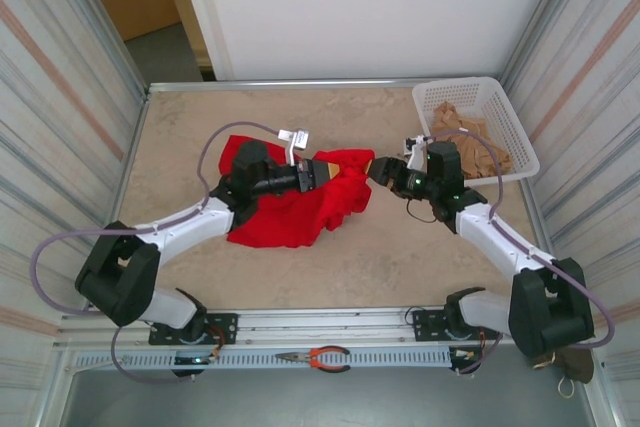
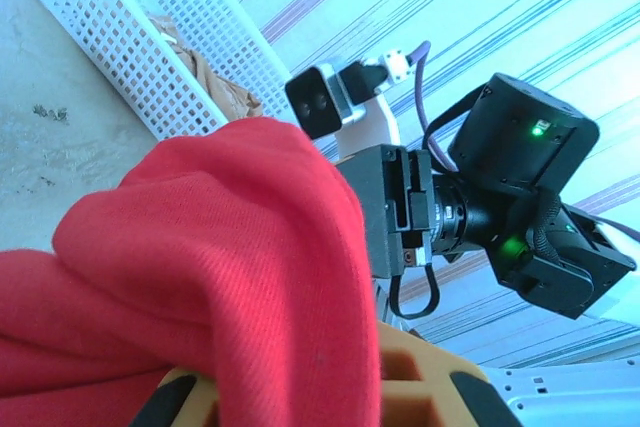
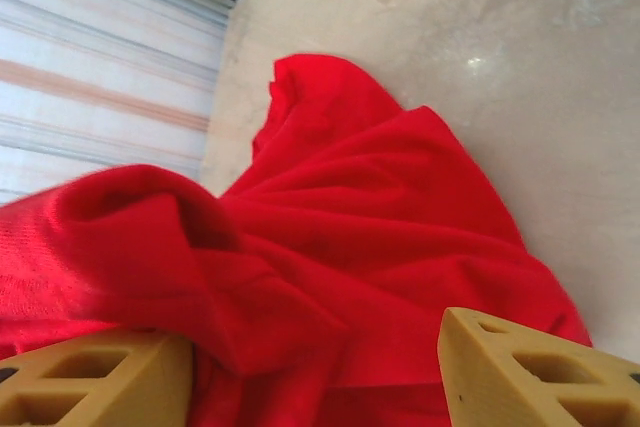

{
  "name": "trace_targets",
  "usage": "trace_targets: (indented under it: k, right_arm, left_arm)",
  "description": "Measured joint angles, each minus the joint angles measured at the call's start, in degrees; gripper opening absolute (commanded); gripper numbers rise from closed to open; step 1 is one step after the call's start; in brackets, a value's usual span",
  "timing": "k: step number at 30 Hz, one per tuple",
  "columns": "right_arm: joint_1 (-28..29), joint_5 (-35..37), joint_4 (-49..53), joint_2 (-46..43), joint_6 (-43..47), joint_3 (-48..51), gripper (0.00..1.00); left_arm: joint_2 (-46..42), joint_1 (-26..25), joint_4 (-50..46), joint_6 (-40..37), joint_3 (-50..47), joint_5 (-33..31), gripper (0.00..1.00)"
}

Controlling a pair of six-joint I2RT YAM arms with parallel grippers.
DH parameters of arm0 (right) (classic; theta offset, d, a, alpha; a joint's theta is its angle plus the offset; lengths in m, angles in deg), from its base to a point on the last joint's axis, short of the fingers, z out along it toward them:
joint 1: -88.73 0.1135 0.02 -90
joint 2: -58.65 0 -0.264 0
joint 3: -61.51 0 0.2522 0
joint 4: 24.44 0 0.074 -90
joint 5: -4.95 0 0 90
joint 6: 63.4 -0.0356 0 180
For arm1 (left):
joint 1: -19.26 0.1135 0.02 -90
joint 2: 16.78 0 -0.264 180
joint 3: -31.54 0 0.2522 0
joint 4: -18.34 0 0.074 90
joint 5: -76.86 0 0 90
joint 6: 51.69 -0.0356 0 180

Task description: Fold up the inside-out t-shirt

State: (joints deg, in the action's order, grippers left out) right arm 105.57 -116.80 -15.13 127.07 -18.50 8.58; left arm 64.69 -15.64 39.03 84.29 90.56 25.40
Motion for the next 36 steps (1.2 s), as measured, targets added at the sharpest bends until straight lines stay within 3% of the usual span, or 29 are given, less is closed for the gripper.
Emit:
trace_targets:
  k: [5, 11, 21, 22, 25, 26, 31, 36]
  right_arm:
    - [4.9, 8.0, 9.8, -7.4, 2.3, -2.8, 0.65]
    - [13.3, 16.2, 15.5, -12.9, 3.9, -8.6, 0.52]
    - [18.4, 20.3, 16.4, 1.7, 5.5, -16.6, 0.54]
    - [18.5, 20.5, 16.3, 3.2, 5.7, -16.7, 0.47]
    - [18.5, 20.7, 16.1, 7.3, 6.6, -16.7, 0.08]
    - [18.4, 20.6, 15.9, 8.4, 6.6, -16.6, 0.00]
    - [16.3, 17.7, 14.8, 8.2, 6.6, -15.5, 0.00]
    - [14.1, 11.6, 14.6, 0.0, 6.6, -15.0, 0.00]
  left_arm:
    - [-0.1, 1.4, 1.3, 0.5, -2.2, 0.0, 0.00]
    - [-0.1, 1.6, 1.1, 0.4, -2.6, 0.0, 0.00]
    - [-0.1, 1.6, 0.3, 0.4, -2.6, 0.0, 0.00]
    - [-0.1, 1.6, 0.3, 0.4, -2.6, 0.0, 0.00]
    - [-0.1, 1.6, 0.1, 0.4, -2.6, 0.0, 0.00]
    - [-0.1, 1.6, 0.0, 0.4, -2.6, 0.0, 0.00]
    - [0.0, 2.3, -0.8, 0.7, -2.8, -1.0, 0.00]
    - [2.3, 4.9, -1.4, 1.1, -4.1, -2.6, 0.00]
